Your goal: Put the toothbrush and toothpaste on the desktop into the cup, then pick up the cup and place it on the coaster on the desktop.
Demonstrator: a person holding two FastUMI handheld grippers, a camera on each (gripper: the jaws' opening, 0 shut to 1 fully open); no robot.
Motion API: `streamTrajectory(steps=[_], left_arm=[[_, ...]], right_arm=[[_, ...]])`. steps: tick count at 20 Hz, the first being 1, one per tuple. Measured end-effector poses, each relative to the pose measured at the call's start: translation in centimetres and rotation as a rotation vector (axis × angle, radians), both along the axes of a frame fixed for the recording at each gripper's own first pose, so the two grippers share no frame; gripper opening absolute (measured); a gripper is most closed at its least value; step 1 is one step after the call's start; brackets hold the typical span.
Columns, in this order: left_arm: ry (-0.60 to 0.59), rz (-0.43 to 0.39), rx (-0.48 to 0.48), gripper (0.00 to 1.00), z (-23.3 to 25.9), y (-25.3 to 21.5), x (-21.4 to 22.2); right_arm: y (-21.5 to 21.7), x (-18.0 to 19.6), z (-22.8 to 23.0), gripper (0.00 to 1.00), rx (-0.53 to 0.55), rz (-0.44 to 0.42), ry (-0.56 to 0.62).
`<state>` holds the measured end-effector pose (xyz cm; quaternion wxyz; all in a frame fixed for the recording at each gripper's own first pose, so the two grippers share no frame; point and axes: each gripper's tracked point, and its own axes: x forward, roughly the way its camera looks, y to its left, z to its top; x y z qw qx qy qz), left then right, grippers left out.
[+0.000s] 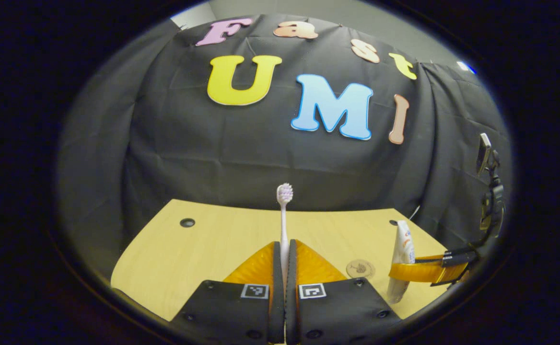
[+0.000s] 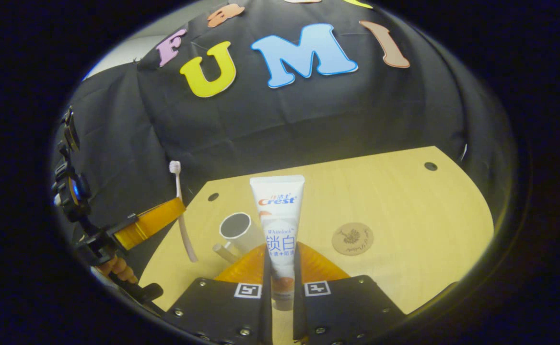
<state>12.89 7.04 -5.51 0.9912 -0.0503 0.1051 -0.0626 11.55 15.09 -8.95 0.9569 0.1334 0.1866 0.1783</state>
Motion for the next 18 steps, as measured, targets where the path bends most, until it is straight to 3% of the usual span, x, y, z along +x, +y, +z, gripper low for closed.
streamTrajectory(steps=[3, 10, 18], left_arm=[[-0.078, -0.018, -0.064, 0.08, 0.9, -0.1, 3.0], [-0.151, -0.042, -0.118, 0.08, -0.2, 0.0, 7.7], [-0.125, -0.041, -0.121, 0.08, -4.6, 0.1, 10.0]], right_arm=[[0.6, 0.5, 1.1, 0.18, -0.004, -0.009, -0.030], [1.2, 1.5, 1.3, 0.17, -0.013, -0.018, -0.036], [1.3, 1.0, 0.9, 0.18, -0.048, -0.017, -0.026]])
